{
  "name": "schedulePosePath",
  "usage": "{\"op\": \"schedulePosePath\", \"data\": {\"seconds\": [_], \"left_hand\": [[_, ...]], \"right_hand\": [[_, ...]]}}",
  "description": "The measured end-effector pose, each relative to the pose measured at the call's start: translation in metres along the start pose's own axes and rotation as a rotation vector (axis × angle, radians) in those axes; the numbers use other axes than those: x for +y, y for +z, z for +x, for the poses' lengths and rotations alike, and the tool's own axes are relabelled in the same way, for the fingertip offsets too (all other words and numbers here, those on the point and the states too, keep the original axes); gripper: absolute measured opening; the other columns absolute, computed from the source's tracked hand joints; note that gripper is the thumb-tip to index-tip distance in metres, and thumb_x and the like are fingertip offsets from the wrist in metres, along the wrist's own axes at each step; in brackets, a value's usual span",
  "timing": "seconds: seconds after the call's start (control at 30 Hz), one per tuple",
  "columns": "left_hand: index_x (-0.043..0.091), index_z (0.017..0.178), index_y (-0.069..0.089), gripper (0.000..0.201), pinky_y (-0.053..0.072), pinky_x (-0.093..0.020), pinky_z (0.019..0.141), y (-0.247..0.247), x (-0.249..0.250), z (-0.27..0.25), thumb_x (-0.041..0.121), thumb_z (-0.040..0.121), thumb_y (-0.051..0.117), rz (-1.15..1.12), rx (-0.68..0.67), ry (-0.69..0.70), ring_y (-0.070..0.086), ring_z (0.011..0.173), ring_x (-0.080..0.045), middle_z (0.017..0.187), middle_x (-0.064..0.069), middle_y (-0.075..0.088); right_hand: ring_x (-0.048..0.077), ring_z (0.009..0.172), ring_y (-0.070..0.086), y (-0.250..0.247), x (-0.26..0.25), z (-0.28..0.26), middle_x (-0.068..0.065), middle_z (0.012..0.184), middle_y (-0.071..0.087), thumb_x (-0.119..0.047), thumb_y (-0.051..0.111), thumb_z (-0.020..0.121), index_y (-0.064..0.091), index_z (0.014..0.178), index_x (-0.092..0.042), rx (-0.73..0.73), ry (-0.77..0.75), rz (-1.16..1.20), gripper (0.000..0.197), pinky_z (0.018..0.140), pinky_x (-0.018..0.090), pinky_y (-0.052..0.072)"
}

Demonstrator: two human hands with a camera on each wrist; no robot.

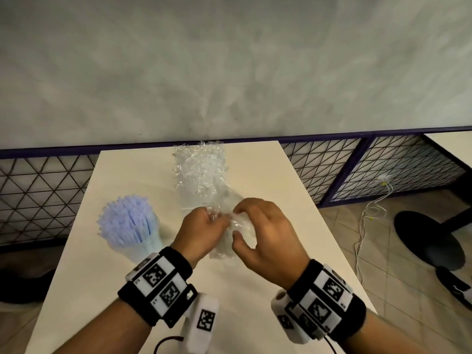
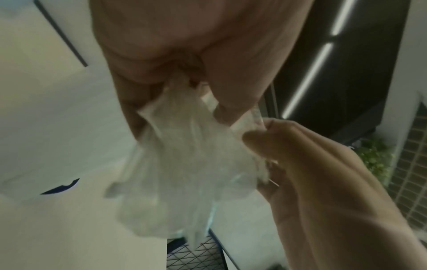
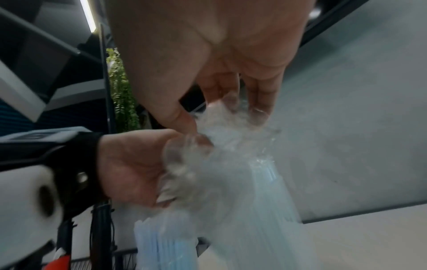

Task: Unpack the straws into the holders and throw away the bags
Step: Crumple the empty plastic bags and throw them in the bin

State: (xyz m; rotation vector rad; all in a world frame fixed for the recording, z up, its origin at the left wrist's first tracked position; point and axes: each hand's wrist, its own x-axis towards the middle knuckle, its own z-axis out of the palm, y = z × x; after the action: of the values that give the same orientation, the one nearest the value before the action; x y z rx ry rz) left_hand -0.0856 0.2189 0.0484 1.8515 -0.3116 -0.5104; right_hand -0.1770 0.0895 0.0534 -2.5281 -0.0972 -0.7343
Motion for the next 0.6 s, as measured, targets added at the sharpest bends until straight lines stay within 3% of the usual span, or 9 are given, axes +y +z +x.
{"op": "schedulePosePath", "data": {"seconds": [0.1,0.17,0.27,0.33,0.37,0.43,0.53,0.6], "left_hand": [[0.014,0.092,0.073,0.015,0.048,-0.032,0.077,-0.010,0.000,-0.007,0.019,0.081,0.064,-0.490,-0.309,-0.013,0.065,0.084,-0.016,0.086,-0.003,0.070],[0.012,0.097,0.072,0.023,0.050,-0.027,0.076,-0.015,0.002,-0.011,0.024,0.078,0.067,-0.627,-0.430,-0.005,0.067,0.084,-0.015,0.090,-0.005,0.070],[0.008,0.110,0.066,0.022,0.053,-0.018,0.066,-0.009,0.003,-0.010,0.019,0.091,0.062,-0.574,-0.283,0.004,0.068,0.080,-0.011,0.088,-0.002,0.071],[0.014,0.124,0.056,0.029,0.053,-0.020,0.065,-0.008,-0.001,-0.008,0.016,0.095,0.055,-0.534,-0.159,-0.028,0.066,0.080,-0.011,0.090,0.002,0.070],[0.022,0.131,0.048,0.037,0.054,-0.025,0.068,-0.010,-0.004,-0.007,0.013,0.096,0.054,-0.538,-0.126,-0.019,0.066,0.082,-0.013,0.096,0.002,0.070],[0.039,0.129,0.040,0.050,0.056,-0.037,0.073,-0.013,-0.005,-0.010,0.006,0.095,0.054,-0.545,-0.116,0.058,0.068,0.088,-0.020,0.110,-0.006,0.068],[0.045,0.123,0.038,0.060,0.052,-0.050,0.083,-0.016,0.002,-0.015,-0.003,0.091,0.057,-0.549,-0.084,0.159,0.065,0.099,-0.031,0.126,-0.017,0.058],[0.044,0.123,0.038,0.065,0.052,-0.049,0.084,-0.014,0.006,-0.015,-0.006,0.088,0.060,-0.615,-0.095,0.184,0.063,0.100,-0.031,0.129,-0.021,0.054]], "right_hand": [[0.026,0.105,0.061,0.002,0.006,-0.001,0.005,0.115,0.067,-0.016,0.067,0.084,0.071,0.111,-0.009,0.028,-0.061,-0.043,0.028,0.093,0.034,0.049],[0.028,0.105,0.061,0.004,0.007,0.000,0.005,0.115,0.068,-0.017,0.066,0.087,0.073,0.110,-0.012,0.011,-0.106,-0.076,0.025,0.093,0.034,0.049],[0.026,0.107,0.062,0.003,0.005,0.000,0.001,0.119,0.069,-0.024,0.062,0.090,0.075,0.110,-0.014,-0.054,-0.153,-0.068,0.026,0.100,0.031,0.047],[0.014,0.109,0.062,-0.002,0.004,0.005,-0.004,0.119,0.071,-0.028,0.061,0.091,0.076,0.108,-0.018,-0.095,-0.109,0.024,0.024,0.101,0.027,0.045],[0.008,0.108,0.061,-0.005,0.004,0.008,-0.008,0.118,0.071,-0.029,0.063,0.091,0.076,0.106,-0.021,-0.106,-0.056,0.094,0.021,0.098,0.025,0.046],[0.004,0.106,0.055,-0.007,0.009,0.012,-0.018,0.120,0.063,-0.034,0.073,0.086,0.068,0.110,-0.028,-0.081,0.135,0.240,0.026,0.087,0.020,0.045],[0.003,0.119,0.046,-0.001,0.011,0.011,-0.022,0.132,0.042,-0.049,0.084,0.062,0.043,0.126,-0.039,0.010,0.524,0.463,0.076,0.089,0.016,0.043],[0.008,0.120,0.055,0.006,0.008,0.013,-0.011,0.139,0.049,-0.039,0.087,0.053,0.037,0.135,-0.039,-0.047,0.771,0.942,0.096,0.090,0.023,0.048]]}}
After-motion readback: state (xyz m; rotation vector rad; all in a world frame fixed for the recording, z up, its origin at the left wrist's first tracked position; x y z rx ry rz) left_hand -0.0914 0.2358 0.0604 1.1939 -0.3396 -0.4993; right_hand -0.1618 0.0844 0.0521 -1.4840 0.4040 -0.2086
